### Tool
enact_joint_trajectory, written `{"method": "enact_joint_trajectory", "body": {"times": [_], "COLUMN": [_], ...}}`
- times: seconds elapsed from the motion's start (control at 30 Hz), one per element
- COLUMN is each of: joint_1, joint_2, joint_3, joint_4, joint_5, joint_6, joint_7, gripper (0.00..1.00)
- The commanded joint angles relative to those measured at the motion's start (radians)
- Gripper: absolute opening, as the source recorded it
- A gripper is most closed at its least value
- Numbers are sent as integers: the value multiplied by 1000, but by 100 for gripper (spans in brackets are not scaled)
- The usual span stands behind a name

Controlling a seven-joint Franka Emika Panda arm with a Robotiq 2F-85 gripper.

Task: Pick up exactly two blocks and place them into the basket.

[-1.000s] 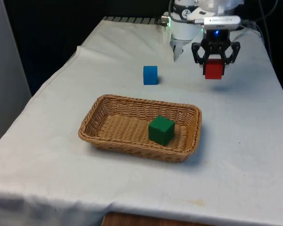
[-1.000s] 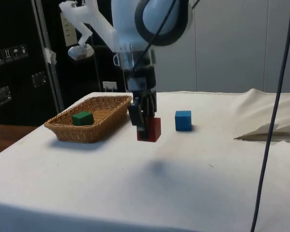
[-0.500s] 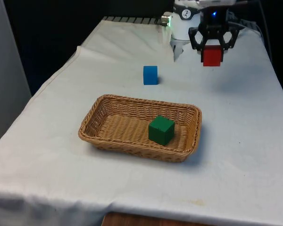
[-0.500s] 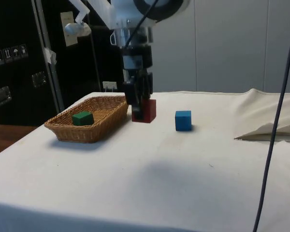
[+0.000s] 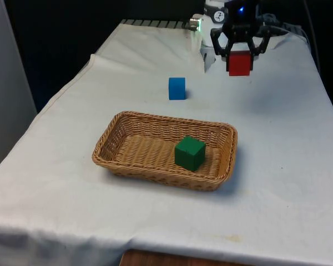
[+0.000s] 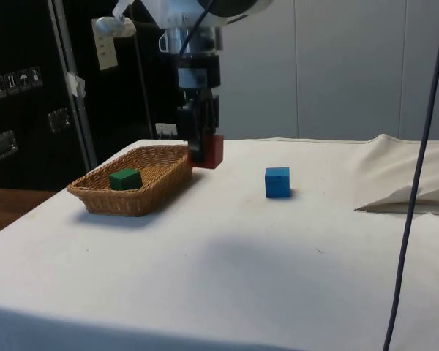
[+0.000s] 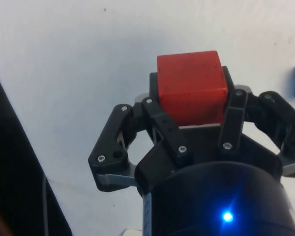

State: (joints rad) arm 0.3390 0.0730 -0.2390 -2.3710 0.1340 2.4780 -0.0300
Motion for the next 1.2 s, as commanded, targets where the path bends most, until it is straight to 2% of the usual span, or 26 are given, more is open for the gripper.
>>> {"method": "enact_joint_trajectory", "body": {"times": [0.0,0.1,0.13,0.17,0.4,0.43,0.47,0.7,0.73,0.77,1.03,1.07,1.1,1.17], "joint_1": [-3,-5,-1,-6,-13,-7,-14,-23,-16,-25,-39,-27,-39,-42], "joint_2": [9,29,27,41,91,80,97,146,143,162,229,222,229,252], "joint_3": [-2,-15,-17,-21,-44,-43,-46,-64,-70,-71,-101,-104,-101,-115], "joint_4": [14,41,36,56,119,100,126,190,183,210,291,276,291,321], "joint_5": [3,6,0,7,14,1,14,20,7,24,48,33,48,61], "joint_6": [-9,-11,-1,-13,-20,-6,-21,-33,-22,-35,-45,-29,-45,-52], "joint_7": [-11,-36,-30,-48,-94,-74,-99,-140,-126,-154,-212,-192,-212,-235], "gripper": [2,2,2,2,2,2,2,2,2,2,2,2,2,2]}}
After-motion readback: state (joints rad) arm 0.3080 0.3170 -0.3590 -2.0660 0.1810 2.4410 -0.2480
